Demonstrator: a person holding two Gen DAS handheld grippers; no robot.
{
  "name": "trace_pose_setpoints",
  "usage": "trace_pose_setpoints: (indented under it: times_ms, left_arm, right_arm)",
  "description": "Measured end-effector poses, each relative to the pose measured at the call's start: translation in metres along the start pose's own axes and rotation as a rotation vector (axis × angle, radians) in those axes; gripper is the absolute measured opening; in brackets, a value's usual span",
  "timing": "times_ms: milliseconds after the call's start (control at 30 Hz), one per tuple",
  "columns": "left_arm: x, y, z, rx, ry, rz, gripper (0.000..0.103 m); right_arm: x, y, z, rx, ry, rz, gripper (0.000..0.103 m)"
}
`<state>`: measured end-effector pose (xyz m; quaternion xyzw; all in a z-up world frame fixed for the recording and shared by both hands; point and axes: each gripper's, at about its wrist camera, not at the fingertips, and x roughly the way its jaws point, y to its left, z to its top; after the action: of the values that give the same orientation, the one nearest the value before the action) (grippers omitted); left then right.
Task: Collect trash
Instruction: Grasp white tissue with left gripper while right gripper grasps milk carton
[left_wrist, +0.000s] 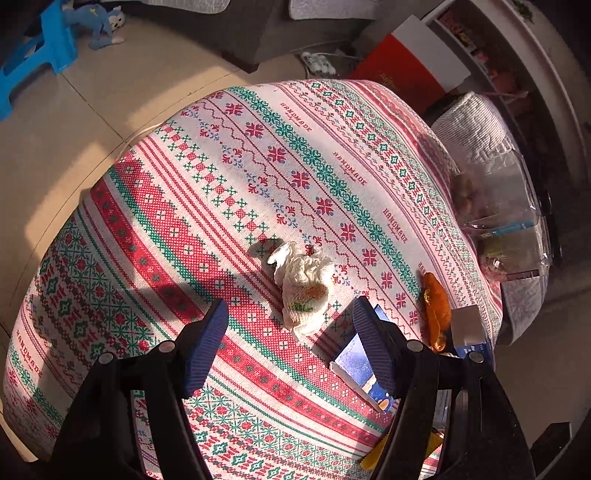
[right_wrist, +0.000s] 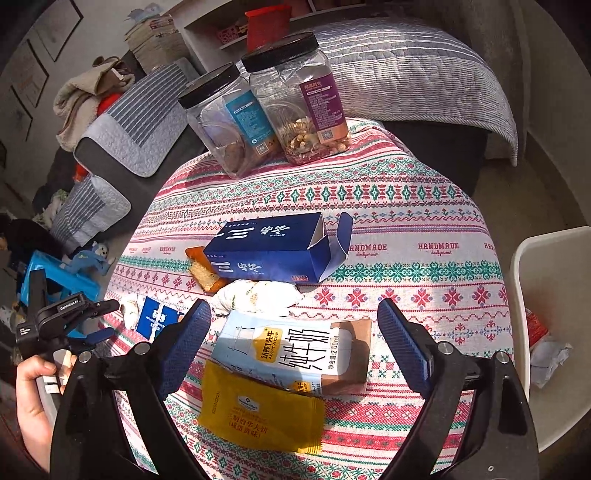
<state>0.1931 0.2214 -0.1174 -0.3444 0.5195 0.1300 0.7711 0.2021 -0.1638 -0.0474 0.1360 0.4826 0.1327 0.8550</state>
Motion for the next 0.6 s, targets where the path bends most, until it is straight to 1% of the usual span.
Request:
trace_pose_setpoints:
  times_ms: [67,167,233,267,300,367,433,467,600]
  left_arm:
    - [0.004,-0.008,0.001,0.023,-0.014,-0.002,0.068]
    - [0.019,-0.014,0.000,0.058,0.006,0.035,0.066]
    - [0.025,-0.014,-0.001,0.065,0.010,0.059,0.049]
    - [0.025,-0.014,-0.001,0.073,-0.005,0.075,0.044]
    - [0.024,-0.015,-0.001,0.080,-0.010,0.067,0.030]
    - [0.021,-0.014,-0.001,0.079,-0.010,0.048,0.030]
    - [0.019,-0.012,-0.001,0.085,-0.022,0.054,0.029]
    - [0.017,-0.011,-0.001,0.082,-0.027,0.054,0.029]
    - [0.009,-0.014,-0.004,0.079,-0.030,0.008,0.029]
  right_arm:
    - [0.005,-0.003,0.000,0.000,0.017,0.000,0.088]
    - [0.015,-0.003,-0.004,-0.008,0.060,0.008,0.088]
    - [0.020,0.002,-0.008,-0.027,0.087,0.018,0.088]
    - [0.021,0.006,-0.010,-0.048,0.094,0.010,0.088]
    - [0.022,0.009,-0.012,-0.071,0.098,-0.001,0.088]
    - [0.024,0.016,-0.015,-0.123,0.116,-0.016,0.088]
    - [0.027,0.023,-0.021,-0.182,0.142,-0.028,0.091]
    - [0.028,0.028,-0.024,-0.218,0.150,-0.044,0.091]
    - [0.033,0.050,-0.039,-0.377,0.156,-0.102,0.094]
